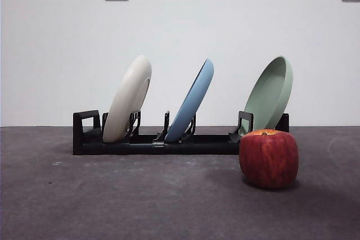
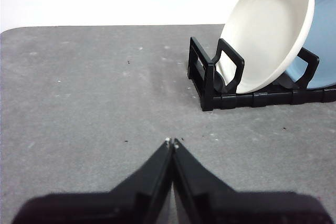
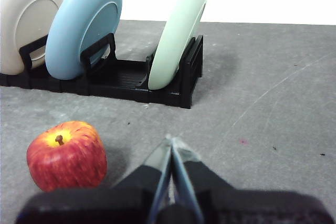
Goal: Take the yellow plate from the plate rack,put the plate on the table,take the apple from the table,put the apple in the plate
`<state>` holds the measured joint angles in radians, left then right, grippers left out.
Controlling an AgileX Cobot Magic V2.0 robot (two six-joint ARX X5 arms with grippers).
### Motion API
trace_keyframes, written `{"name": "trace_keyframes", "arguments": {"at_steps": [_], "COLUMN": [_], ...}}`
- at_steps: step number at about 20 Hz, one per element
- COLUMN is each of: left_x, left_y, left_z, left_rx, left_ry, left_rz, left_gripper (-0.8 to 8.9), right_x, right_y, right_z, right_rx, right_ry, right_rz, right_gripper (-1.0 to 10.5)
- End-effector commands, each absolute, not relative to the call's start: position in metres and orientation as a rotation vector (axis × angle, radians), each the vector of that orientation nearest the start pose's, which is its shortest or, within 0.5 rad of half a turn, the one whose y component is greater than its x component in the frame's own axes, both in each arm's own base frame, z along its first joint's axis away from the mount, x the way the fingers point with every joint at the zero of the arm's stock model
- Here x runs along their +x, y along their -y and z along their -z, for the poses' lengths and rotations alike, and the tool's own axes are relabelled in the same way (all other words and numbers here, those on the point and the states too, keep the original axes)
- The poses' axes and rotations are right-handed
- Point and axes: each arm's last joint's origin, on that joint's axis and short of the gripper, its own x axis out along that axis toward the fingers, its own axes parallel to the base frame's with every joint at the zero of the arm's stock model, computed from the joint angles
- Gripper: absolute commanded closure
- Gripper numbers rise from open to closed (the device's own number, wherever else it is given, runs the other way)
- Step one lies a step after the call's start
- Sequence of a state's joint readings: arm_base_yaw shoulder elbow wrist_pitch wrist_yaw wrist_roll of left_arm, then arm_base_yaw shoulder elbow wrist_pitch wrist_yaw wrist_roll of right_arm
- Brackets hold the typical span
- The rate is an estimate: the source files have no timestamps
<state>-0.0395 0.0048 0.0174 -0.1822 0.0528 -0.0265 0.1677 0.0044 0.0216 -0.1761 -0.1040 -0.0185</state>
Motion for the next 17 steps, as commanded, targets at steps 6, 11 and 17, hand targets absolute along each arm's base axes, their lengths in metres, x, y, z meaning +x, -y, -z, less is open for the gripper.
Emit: {"name": "trace_keyframes", "arguments": {"at_steps": [6,11,17], "left_x": [0.0959,0.0959,0.0959], "left_y": [0.0050,0.0050,0.0052], "left_z": [-0.1473,-0.1474,-0.1477], "left_rx": [-0.032,-0.032,-0.073], "left_ry": [-0.180,-0.179,-0.179], "left_rz": [0.087,0.088,0.088], "left_gripper": [8.16,8.16,8.17], "right_x": [0.0943,0.0942,0.0942], "right_y": [-0.0187,-0.0188,-0.0188], "right_z": [-0.1485,-0.1485,-0.1485], "right_rx": [-0.021,0.046,0.238], "right_ry": [-0.170,-0.179,-0.204], "right_rz": [-0.269,-0.266,-0.247], "right_gripper": [9.5,9.5,9.5]}}
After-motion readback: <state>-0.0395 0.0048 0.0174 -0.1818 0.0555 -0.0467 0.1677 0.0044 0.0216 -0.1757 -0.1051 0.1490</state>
